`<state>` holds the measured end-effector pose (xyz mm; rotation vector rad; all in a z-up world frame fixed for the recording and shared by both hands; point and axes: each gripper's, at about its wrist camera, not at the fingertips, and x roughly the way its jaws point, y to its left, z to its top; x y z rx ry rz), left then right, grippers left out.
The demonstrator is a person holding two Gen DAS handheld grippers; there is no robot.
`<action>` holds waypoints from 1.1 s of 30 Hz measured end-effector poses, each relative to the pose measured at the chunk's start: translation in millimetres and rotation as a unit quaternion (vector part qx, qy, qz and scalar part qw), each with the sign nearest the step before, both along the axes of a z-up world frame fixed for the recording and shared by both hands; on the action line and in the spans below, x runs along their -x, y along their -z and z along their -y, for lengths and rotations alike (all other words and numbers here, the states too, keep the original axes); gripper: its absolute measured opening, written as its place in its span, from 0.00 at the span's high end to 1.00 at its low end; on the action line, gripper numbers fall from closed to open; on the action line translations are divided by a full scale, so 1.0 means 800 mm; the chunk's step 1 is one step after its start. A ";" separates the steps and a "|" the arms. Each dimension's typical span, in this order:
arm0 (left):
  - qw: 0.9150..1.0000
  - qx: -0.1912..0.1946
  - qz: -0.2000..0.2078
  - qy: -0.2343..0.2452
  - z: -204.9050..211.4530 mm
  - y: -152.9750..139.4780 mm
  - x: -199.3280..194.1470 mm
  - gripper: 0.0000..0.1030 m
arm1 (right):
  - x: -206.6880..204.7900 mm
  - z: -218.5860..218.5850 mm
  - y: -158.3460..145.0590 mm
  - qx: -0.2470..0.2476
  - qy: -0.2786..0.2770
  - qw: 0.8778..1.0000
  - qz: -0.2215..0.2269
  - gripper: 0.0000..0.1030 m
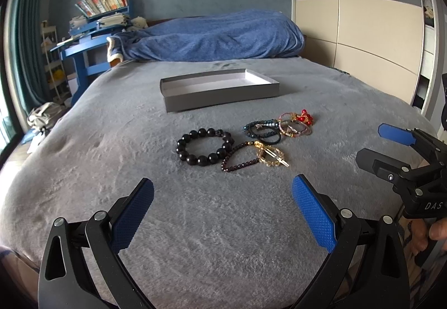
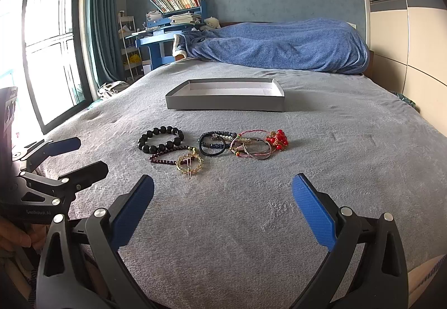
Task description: Organize jewelry
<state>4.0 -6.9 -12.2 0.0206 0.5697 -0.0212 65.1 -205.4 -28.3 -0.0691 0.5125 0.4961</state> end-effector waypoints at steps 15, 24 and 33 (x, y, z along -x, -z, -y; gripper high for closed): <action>1.000 -0.002 -0.022 0.000 0.002 0.005 -0.006 0.05 | -0.001 -0.005 0.005 0.000 0.001 1.000 -0.002 0.05; 0.999 0.007 -0.039 0.002 -0.002 0.006 -0.009 0.05 | -0.001 -0.009 0.012 0.002 0.001 1.000 -0.006 0.05; 0.998 0.019 -0.067 0.004 -0.009 0.012 -0.017 0.05 | -0.013 -0.015 0.014 0.005 -0.005 1.000 -0.025 0.05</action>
